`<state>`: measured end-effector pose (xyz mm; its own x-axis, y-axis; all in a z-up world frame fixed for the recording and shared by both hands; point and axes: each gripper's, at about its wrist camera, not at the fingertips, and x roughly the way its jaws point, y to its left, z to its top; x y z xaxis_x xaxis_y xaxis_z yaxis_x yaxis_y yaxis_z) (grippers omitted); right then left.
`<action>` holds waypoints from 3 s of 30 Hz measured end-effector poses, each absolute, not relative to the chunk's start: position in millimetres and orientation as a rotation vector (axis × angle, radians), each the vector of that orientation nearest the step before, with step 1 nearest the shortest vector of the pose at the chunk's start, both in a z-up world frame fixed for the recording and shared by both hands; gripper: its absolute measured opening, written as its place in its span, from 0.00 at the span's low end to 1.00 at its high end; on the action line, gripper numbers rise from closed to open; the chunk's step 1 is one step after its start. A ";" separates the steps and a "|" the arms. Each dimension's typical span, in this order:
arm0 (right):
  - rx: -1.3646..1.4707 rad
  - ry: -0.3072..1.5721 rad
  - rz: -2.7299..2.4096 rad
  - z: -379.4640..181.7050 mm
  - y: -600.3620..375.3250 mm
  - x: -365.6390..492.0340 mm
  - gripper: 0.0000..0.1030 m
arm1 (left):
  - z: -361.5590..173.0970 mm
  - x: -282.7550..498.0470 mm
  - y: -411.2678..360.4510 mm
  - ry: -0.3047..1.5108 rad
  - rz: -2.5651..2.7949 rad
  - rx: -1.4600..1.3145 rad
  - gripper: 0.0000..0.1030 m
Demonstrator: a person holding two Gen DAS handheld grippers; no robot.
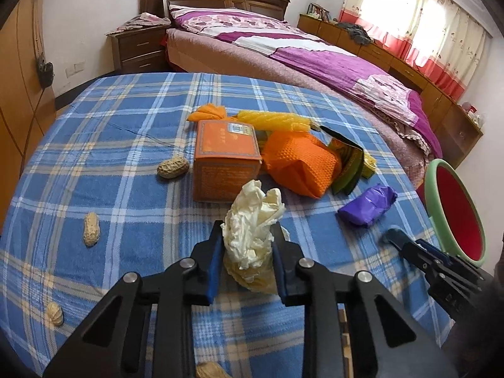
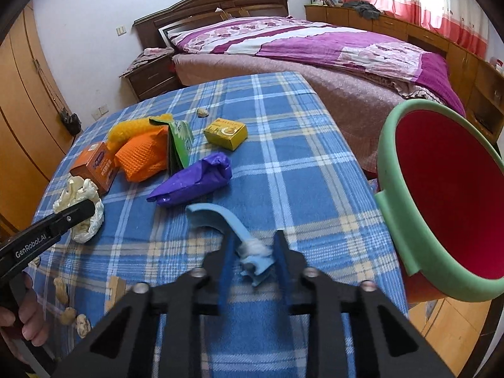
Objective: Collect trash
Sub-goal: 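Grasp the crumpled white plastic with the left tool while the right tool grasps the blue scoop, then carry both items over the red bucket and open both tools to drop them, then move both tools back to the table and grasp the orange box with the left tool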
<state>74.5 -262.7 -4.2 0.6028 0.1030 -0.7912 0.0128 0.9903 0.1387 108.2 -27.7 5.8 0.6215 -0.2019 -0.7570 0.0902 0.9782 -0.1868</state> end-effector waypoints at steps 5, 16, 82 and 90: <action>0.190 0.915 0.051 -3.5 -271.6 64.2 0.20 | 12.4 98.7 -30.1 0.871 -0.192 -0.139 0.26; 0.264 0.834 0.030 24.1 -286.4 34.0 0.20 | 49.1 76.8 -46.3 0.789 -0.275 -0.126 0.26; 0.521 0.662 -0.362 35.5 -498.3 -15.3 0.39 | 50.8 104.8 -322.4 0.849 -0.731 0.161 0.45; 0.525 0.643 -0.349 42.3 -483.5 -24.8 0.52 | 60.6 98.3 -292.0 0.846 -0.698 0.108 0.45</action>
<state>-24.8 -483.5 42.3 0.7498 -0.1461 -0.6454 0.4616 0.8142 0.3520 98.3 -292.0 60.6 0.4569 -0.5238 -0.7190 0.6066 0.7746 -0.1789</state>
